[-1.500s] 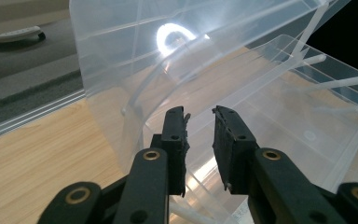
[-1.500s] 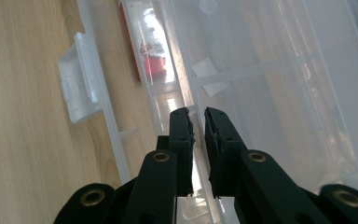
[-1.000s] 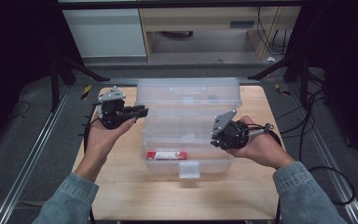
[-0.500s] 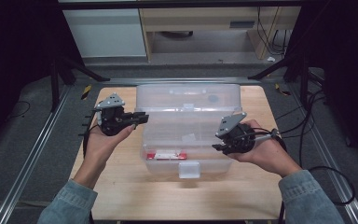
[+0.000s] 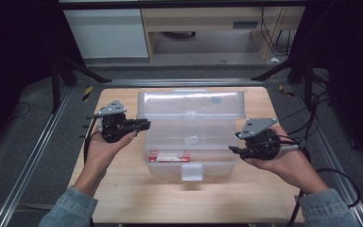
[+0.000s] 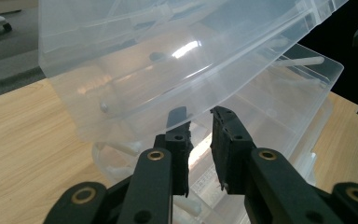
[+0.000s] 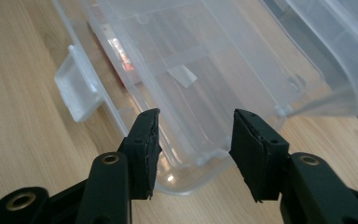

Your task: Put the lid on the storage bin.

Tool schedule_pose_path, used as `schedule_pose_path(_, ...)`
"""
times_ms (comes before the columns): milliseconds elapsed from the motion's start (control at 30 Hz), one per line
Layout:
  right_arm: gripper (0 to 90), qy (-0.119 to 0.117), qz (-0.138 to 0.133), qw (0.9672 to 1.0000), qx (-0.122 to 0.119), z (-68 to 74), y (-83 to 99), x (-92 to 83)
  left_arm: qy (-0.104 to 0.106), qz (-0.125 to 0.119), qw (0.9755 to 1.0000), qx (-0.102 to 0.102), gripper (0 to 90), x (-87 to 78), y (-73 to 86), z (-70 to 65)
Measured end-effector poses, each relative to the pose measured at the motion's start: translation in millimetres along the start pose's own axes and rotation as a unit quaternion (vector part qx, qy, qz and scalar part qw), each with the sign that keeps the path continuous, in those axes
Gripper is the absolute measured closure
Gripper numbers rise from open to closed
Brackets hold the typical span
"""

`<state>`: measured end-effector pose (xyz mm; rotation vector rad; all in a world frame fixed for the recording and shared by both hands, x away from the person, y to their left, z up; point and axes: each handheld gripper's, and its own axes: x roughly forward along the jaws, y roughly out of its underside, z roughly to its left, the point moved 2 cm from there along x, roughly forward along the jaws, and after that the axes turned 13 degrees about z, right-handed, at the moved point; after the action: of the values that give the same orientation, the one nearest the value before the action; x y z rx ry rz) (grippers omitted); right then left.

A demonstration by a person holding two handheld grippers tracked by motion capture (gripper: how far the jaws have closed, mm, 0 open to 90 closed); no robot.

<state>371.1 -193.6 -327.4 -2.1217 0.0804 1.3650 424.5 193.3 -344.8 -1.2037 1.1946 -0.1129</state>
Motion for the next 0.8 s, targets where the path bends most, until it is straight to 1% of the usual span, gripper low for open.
schedule_pose_path(167,53.3,0.011,-0.001,0.9995,0.03,-8.8,13.1,-7.9,0.002,-0.002,1.0,-0.002,76.9,-0.4,1.9,0.2)
schedule_pose_path(333,53.6,0.02,0.0,0.9987,0.047,-14.3,25.3,-13.0,0.002,0.002,1.0,-0.001,77.4,-0.2,3.5,-0.6)
schedule_pose_path(500,53.3,0.03,0.007,0.9974,0.065,-18.5,36.1,-12.6,0.006,0.005,1.0,0.0,78.7,-0.4,6.9,-1.3)
schedule_pose_path(700,52.9,0.043,0.014,0.9942,0.097,-27.6,49.0,-10.0,0.009,0.006,0.9999,0.001,80.2,-0.6,10.9,-1.8)
schedule_pose_path(800,52.9,0.046,0.019,0.993,0.107,-29.8,53.3,-6.3,0.012,0.006,0.9999,0.0,80.7,-0.2,13.5,-2.8)
